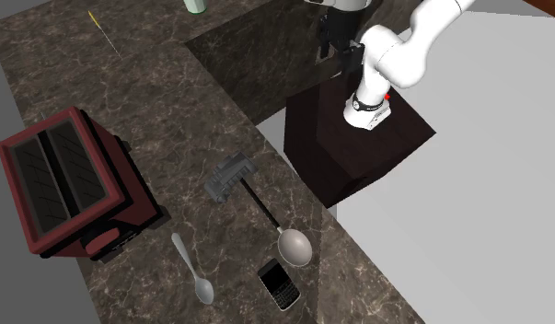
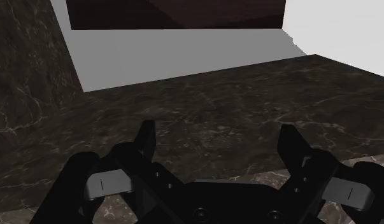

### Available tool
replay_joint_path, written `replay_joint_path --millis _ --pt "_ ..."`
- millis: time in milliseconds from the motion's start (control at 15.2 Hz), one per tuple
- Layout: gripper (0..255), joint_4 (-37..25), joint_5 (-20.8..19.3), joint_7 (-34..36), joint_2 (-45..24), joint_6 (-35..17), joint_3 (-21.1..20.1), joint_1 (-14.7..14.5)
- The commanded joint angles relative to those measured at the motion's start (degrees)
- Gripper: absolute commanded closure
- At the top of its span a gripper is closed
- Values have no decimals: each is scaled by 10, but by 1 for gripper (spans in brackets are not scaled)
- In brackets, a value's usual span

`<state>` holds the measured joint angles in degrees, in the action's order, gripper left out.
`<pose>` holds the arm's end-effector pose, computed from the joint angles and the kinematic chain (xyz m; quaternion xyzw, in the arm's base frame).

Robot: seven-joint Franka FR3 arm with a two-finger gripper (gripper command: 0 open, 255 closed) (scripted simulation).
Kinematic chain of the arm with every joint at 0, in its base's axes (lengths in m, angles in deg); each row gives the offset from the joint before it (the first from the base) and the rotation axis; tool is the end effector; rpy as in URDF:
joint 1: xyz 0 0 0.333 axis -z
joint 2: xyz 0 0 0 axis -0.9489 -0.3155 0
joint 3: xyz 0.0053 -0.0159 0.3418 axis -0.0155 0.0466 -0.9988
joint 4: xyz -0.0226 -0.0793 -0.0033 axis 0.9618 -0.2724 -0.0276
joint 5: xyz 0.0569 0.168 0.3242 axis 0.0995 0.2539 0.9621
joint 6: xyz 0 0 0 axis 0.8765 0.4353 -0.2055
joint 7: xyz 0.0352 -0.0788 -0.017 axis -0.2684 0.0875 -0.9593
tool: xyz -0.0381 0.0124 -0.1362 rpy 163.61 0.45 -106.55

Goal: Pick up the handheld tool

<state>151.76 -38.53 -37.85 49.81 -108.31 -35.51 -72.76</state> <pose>0.2473 0.0247 0.5877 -0.9994 0.0136 0.0047 0.0315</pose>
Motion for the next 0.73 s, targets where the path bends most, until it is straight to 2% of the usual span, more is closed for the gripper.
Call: replay_joint_path --millis 0,330,660 --pt "0 0 0 0 0 0 0 0" --pt "0 -35 -70 30 -101 -70 -83 1" --pt "0 -84 -169 83 -212 -118 -166 16"
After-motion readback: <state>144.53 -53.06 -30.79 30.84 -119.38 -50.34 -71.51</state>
